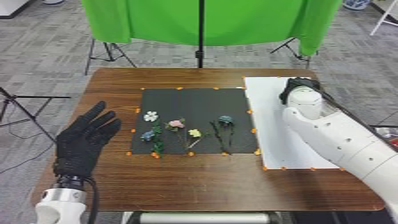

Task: Arrange flowers

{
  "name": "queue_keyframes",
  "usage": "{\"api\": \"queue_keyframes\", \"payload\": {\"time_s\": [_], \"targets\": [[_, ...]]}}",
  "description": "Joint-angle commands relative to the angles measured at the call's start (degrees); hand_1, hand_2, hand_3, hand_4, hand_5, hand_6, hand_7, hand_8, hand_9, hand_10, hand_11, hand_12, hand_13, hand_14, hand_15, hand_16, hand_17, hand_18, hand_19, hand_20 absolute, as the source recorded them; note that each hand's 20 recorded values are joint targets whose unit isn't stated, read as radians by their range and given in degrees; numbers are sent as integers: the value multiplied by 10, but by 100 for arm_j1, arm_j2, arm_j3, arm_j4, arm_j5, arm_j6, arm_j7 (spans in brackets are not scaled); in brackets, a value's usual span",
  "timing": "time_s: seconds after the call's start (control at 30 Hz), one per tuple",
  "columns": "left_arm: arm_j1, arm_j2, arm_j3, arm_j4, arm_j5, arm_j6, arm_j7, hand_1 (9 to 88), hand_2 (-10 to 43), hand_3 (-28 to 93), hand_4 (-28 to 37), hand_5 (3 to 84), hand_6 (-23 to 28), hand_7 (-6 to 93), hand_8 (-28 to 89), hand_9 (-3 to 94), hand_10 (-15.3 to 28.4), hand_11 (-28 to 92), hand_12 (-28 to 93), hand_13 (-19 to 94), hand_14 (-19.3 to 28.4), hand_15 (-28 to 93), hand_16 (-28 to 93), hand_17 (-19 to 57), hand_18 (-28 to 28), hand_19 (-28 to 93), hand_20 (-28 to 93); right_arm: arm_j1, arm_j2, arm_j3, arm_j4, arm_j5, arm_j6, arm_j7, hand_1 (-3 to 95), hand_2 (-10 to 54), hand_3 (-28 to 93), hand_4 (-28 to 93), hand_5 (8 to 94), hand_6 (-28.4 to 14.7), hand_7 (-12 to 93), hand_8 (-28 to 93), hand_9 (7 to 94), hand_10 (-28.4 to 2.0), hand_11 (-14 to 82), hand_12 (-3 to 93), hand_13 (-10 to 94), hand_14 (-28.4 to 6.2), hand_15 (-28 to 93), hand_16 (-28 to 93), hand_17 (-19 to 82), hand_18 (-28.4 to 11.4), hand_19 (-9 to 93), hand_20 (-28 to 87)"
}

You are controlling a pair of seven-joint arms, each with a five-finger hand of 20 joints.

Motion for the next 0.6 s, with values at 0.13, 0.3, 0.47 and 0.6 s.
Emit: {"api": "queue_keyframes", "payload": {"time_s": [0.13,0.3,0.47,0.6], "targets": [[135,-80,-6,27,15,-37,0,240,61,805,-230,408,114,114,-85,358,210,256,113,262,283,530,-90,-82,268,558,210,-342,283,-272,52,-470,1220,-105,587,-95,582,-283,869,58,153,1,918,-47,84,270,808,-21,562,206,345,-200,926,465],[144,-54,11,12,7,-31,55,239,61,805,-229,408,115,114,-85,358,209,255,113,262,283,530,-90,-82,268,558,210,-120,430,-687,-46,-290,2154,8,666,-95,525,-283,914,38,152,19,937,-38,163,269,869,-2,555,219,391,-183,932,465],[226,-35,-72,-29,-5,7,57,240,61,805,-229,409,114,114,-85,358,209,255,113,262,283,530,-89,-82,268,557,210,-15,745,-789,-721,-78,2865,8,665,-95,547,-283,918,27,152,25,937,-41,189,270,872,-4,557,229,395,-190,932,470],[259,-27,-95,-48,-19,46,73,240,61,805,-230,409,114,114,-85,358,209,256,114,262,283,531,-89,-81,268,558,210,-442,919,-411,-1514,-128,3140,-67,648,-95,583,-283,922,23,155,26,937,-41,199,270,875,-7,560,235,400,-197,932,472]]}}
